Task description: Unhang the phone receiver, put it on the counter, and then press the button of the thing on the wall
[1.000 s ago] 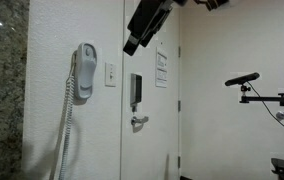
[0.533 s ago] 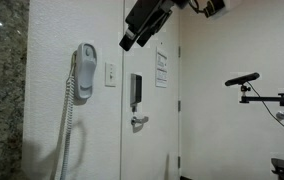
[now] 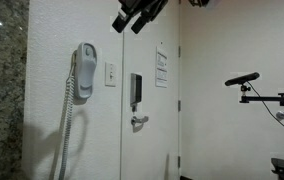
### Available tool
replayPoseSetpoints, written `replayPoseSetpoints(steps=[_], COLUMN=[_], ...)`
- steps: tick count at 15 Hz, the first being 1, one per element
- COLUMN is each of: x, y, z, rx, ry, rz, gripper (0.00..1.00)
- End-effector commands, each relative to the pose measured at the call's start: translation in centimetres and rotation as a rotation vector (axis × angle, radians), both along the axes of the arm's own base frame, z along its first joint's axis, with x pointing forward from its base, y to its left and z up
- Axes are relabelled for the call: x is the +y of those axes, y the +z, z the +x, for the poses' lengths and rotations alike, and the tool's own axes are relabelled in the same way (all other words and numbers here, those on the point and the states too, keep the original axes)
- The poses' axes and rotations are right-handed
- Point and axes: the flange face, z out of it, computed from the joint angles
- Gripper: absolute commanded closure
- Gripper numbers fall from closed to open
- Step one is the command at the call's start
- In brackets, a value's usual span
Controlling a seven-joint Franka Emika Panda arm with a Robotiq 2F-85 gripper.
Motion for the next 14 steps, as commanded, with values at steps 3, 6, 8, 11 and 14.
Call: replayPoseSetpoints(steps=[3, 6, 8, 11, 14], x=[-3.0, -4.4, -4.6, -4.6, -4.7], y=[2.8, 3.1, 2.7, 2.2, 2.5], z=[2.3, 3.5, 4.3, 5.3, 6.0], rx=[-0.065, -0.092, -0.083, -0.045, -0.026], ry=[0.014, 0.031, 0.04, 0.035, 0.0], rz=[0.179, 0.286, 0.333, 0.368, 0.391], gripper=[0.0, 0.0, 0.0, 0.02, 0.3])
